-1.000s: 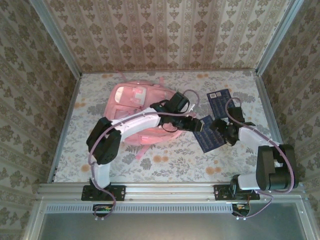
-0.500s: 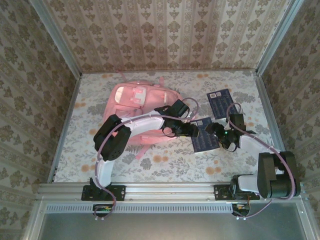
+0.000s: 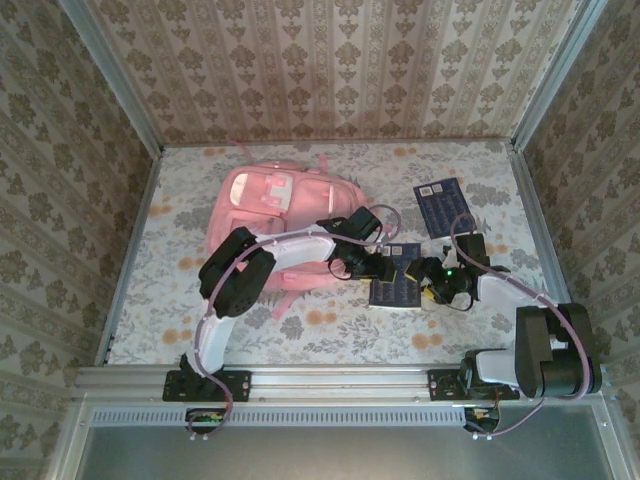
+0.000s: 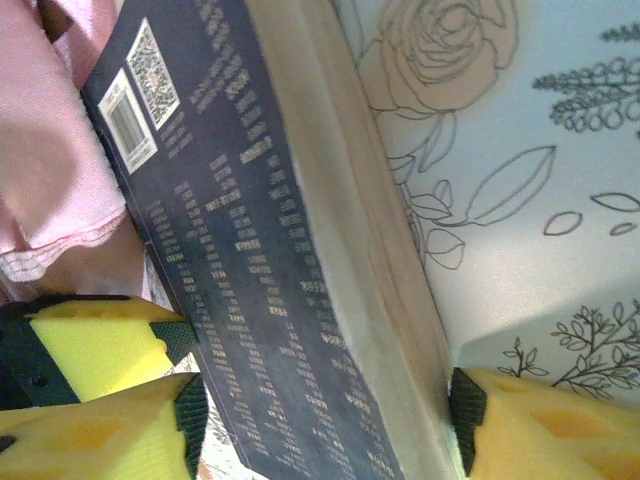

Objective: Pack the student bag

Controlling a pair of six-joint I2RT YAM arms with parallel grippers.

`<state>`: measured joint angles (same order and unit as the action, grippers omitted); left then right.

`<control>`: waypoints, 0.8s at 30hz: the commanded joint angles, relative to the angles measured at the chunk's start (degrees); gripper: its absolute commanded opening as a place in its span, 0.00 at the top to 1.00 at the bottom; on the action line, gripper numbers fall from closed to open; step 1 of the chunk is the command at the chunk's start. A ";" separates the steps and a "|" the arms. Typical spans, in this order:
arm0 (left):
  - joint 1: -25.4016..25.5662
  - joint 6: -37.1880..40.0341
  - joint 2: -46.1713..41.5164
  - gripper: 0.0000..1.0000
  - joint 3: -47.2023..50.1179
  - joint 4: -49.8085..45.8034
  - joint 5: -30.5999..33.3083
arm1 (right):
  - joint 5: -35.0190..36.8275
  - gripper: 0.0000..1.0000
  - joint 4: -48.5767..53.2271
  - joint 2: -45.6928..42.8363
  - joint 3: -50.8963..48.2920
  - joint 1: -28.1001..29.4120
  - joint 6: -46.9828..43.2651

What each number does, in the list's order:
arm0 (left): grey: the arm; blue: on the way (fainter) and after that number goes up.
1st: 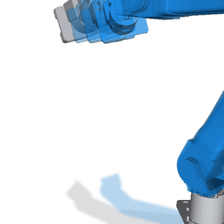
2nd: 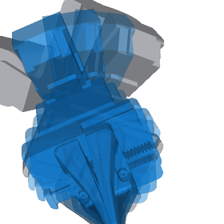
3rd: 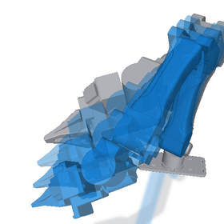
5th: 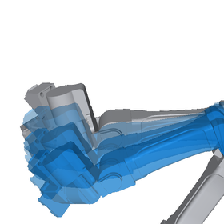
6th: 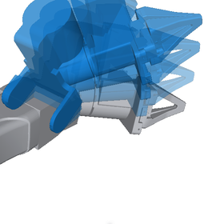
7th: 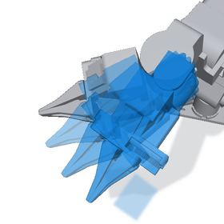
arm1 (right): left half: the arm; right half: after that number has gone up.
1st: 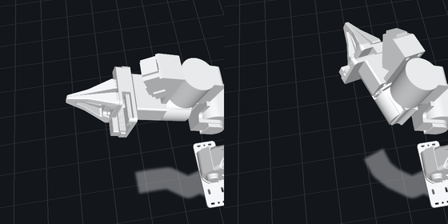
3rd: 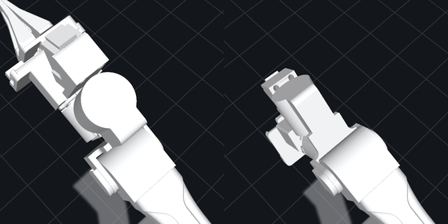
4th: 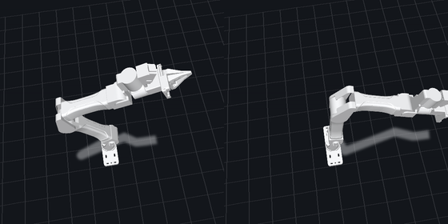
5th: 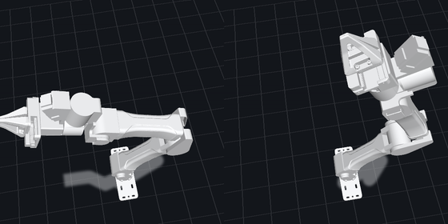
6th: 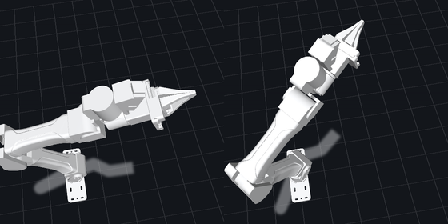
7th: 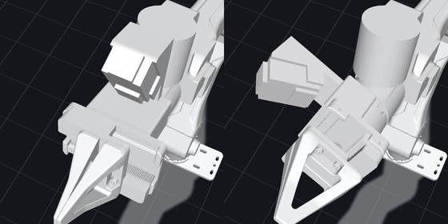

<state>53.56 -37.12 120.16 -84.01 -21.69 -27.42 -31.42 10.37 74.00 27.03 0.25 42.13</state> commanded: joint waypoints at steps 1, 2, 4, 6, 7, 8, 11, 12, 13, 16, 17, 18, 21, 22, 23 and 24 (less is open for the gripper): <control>0.15 1.73 1.55 0.46 -1.07 -3.27 0.09 | -3.30 0.40 -1.27 0.11 0.74 0.28 0.39; 0.23 1.78 1.74 0.47 -1.07 -3.30 0.00 | -3.54 0.42 -1.24 -0.06 0.82 0.30 0.54; 0.37 1.96 1.98 0.49 -0.99 -3.44 -0.09 | -4.26 0.47 -1.40 -0.01 1.14 0.39 0.67; 0.32 1.97 2.19 0.51 -0.89 -3.07 -0.61 | -4.91 0.52 -1.41 -0.18 1.52 0.43 1.01; 0.38 2.12 2.24 0.51 -0.81 -3.08 -0.79 | -5.17 0.53 -1.41 -0.37 1.64 0.37 1.18; 0.41 2.06 2.27 0.52 -0.79 -2.97 -0.78 | -5.29 0.55 -1.41 -0.56 1.74 0.45 1.15; 0.41 2.22 2.19 0.52 -0.78 -2.92 -0.91 | -4.65 0.60 -0.97 -1.03 1.85 0.64 1.07; 0.47 2.24 2.19 0.53 -0.77 -2.88 -0.95 | -4.44 0.61 -0.77 -0.93 1.89 0.64 0.83; 0.42 2.24 2.16 0.53 -0.79 -2.94 -0.97 | -4.05 0.62 -0.42 -0.92 2.04 0.67 0.56; 0.32 2.45 1.72 0.53 -1.08 -3.20 -1.59 | -2.08 0.70 1.24 -1.29 2.24 0.67 -0.49; 0.23 2.65 1.29 0.53 -1.32 -3.34 -1.87 | -1.29 0.74 1.76 -1.70 2.24 0.71 -0.92; 0.16 2.83 0.69 0.53 -1.36 -3.65 -1.99 | -0.37 0.78 2.39 -2.16 2.35 0.71 -1.45; -0.23 3.02 -2.21 0.51 -1.46 -4.15 -2.94 | 1.90 0.91 4.66 -3.65 2.92 0.72 -2.96; -0.36 3.23 -3.35 0.50 -1.66 -4.55 -2.83 | 2.57 0.94 5.31 -4.20 3.07 0.79 -3.22; -0.53 3.41 -4.58 0.49 -1.76 -4.96 -2.88 | 3.56 0.96 6.00 -5.11 3.27 0.72 -3.37; -0.71 3.51 -5.91 0.48 -2.01 -5.37 -3.04 | 4.43 0.98 6.74 -6.37 3.42 0.73 -3.29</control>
<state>53.45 -35.29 119.48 -84.23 -24.18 -28.86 -30.85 13.72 70.74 28.32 0.67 40.38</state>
